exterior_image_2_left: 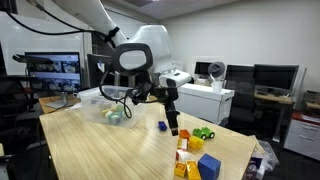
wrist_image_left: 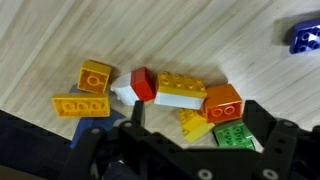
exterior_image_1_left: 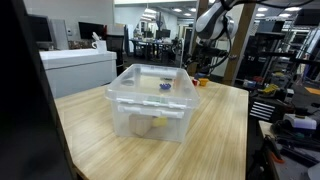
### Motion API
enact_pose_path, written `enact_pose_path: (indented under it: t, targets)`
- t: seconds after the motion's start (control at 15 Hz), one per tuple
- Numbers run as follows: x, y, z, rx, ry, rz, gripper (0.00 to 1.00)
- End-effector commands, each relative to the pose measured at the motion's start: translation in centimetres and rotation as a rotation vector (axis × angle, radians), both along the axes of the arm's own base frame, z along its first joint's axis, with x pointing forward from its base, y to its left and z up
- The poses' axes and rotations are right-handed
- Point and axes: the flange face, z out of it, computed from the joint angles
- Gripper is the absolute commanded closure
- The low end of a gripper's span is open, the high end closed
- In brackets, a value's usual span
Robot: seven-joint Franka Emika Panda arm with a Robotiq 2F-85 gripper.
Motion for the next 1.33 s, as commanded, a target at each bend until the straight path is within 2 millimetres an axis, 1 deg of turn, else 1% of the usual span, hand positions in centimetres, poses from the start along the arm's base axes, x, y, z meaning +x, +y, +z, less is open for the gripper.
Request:
enact_pose_path:
  t: [0.0, 0.13, 0.33, 0.53, 0.67, 0.8, 0.93, 1.13, 1.27]
  targets:
    - [2.7, -1.0, -2.2, -0.029, 0.015, -0.046, 0.00]
    - [3.8, -1.7, -3.2, -0.050, 0.027, -0.057, 0.00]
    - [5.2, -2.9, -4.1, -0.084, 0.041, -0.069, 0.00]
    - [6.4, -3.7, -4.3, -0.105, 0.042, -0.074, 0.00]
    - [7.1, -3.7, -4.5, -0.115, 0.042, -0.067, 0.00]
    - [7.8, -3.4, -4.8, -0.116, 0.040, -0.060, 0.00]
    - [8.4, -2.6, -5.2, -0.108, 0.040, -0.049, 0.00]
    - [9.3, -0.3, -6.3, -0.086, 0.049, -0.019, 0.00]
    - [9.6, 0.7, -7.2, -0.085, 0.067, 0.005, 0.00]
